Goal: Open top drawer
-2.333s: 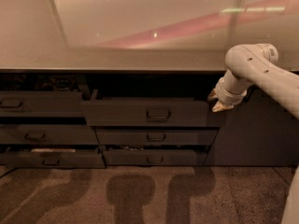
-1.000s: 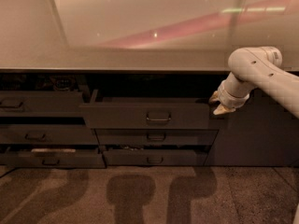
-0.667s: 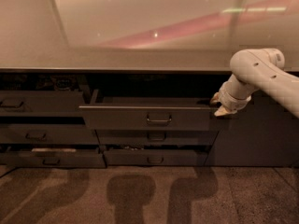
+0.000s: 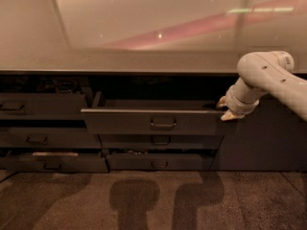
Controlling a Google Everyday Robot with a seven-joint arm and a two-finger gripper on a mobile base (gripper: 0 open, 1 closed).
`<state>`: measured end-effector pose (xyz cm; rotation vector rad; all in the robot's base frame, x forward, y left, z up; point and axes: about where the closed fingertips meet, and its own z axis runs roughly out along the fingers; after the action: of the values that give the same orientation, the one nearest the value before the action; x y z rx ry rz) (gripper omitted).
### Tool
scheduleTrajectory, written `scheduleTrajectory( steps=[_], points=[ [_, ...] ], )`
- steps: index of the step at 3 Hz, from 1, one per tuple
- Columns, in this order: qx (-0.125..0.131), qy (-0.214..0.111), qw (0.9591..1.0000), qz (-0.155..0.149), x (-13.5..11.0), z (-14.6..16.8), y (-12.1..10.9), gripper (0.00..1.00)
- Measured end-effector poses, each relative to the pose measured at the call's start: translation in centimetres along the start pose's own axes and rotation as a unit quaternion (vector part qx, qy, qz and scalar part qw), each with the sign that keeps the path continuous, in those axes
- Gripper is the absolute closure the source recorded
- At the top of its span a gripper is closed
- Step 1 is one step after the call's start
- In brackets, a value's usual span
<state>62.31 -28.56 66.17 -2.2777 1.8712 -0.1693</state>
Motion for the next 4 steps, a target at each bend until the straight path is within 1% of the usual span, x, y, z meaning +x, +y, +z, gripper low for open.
scheduleTrajectory(
  steps=[3,4],
  points=[
    [0.0,0.0,1.0,-0.002,0.0,-0.3,0.5,1.0],
    [0.001,-0.001,1.0,-0.005,0.0,-0.2,1.2,1.0]
  ],
)
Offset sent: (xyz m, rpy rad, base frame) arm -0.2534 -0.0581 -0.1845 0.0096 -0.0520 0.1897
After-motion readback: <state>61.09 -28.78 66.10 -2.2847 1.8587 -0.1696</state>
